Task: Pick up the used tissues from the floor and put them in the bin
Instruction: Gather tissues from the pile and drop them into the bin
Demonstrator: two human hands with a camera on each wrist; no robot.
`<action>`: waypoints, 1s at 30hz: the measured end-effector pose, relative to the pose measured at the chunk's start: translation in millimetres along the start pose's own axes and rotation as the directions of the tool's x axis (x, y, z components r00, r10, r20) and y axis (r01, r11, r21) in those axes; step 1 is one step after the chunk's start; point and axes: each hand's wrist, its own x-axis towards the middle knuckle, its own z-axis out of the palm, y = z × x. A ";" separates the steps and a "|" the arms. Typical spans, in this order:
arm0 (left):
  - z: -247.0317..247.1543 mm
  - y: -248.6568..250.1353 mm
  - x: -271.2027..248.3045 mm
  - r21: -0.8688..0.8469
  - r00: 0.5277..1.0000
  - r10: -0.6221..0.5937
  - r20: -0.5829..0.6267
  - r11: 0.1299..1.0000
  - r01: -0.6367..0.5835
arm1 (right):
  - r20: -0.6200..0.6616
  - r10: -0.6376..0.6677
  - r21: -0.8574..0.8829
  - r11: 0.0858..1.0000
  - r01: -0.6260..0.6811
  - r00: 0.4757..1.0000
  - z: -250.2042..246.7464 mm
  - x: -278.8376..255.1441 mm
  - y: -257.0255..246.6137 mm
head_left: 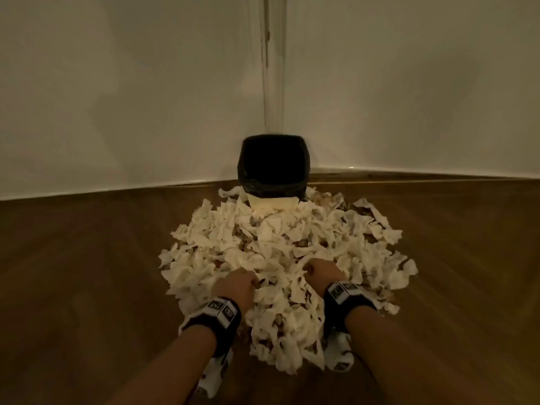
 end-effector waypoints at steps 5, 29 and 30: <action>34.8 -16.3 68.0 0.152 0.994 -0.042 -0.099 0.987 0.057 | -0.014 -0.045 -0.200 0.979 0.041 0.999 34.4 56.2 4.4; 35.8 -16.1 115.2 -0.001 0.987 0.066 -0.150 0.998 -0.067 | -0.286 -0.050 0.307 0.941 0.141 0.957 26.4 88.1 37.0; 33.2 -15.4 113.4 -0.052 0.977 0.057 -0.207 0.996 -0.069 | -0.297 -0.008 0.431 0.891 0.142 0.955 23.9 84.7 35.1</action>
